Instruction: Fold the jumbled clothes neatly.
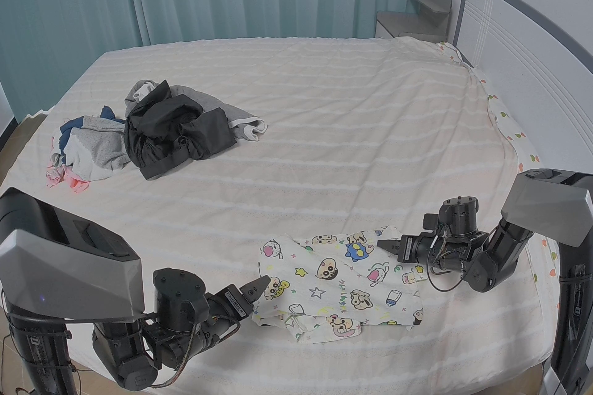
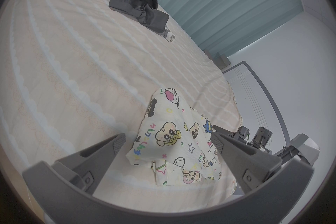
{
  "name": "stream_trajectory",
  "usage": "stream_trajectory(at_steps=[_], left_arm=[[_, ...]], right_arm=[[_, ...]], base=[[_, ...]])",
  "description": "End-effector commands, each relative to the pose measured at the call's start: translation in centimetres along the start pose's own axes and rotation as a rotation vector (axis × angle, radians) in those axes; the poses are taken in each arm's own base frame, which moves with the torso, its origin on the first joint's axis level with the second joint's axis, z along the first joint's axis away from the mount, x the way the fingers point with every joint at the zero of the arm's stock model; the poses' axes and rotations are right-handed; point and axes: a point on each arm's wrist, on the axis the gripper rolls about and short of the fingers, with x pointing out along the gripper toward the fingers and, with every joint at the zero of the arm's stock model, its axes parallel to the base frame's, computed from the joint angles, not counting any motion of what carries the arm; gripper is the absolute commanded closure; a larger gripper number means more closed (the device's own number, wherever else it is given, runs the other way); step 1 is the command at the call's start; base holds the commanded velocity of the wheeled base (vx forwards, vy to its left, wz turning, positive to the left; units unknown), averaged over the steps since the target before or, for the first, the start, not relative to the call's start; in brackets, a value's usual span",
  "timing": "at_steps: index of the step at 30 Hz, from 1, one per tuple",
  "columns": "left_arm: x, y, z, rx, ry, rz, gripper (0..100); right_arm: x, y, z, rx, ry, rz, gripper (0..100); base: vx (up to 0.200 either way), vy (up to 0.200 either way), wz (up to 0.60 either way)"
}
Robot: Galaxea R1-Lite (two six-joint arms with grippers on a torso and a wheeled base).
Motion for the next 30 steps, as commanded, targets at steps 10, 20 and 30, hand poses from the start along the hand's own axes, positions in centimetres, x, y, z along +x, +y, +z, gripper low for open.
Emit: stream_trajectory(at_steps=[10,20,30], left_arm=[[0.0,0.0,0.0,0.001,-0.002,0.002,0],[0.0,0.0,0.0,0.005,-0.003,0.002,0],[0.0,0.0,0.0,0.005,-0.003,0.002,0]], right_arm=[[-0.5,-0.2,1.2,-0.002,-0.048,-0.029,100],[-0.7,-1.3,2.7,0.003,-0.117,-0.101,100],[-1.0,-2.2,3.0,0.014,-0.130,-0.128,100]], base=[[0.000,0.000,0.00],[0.000,0.000,0.00],[0.000,0.000,0.00]])
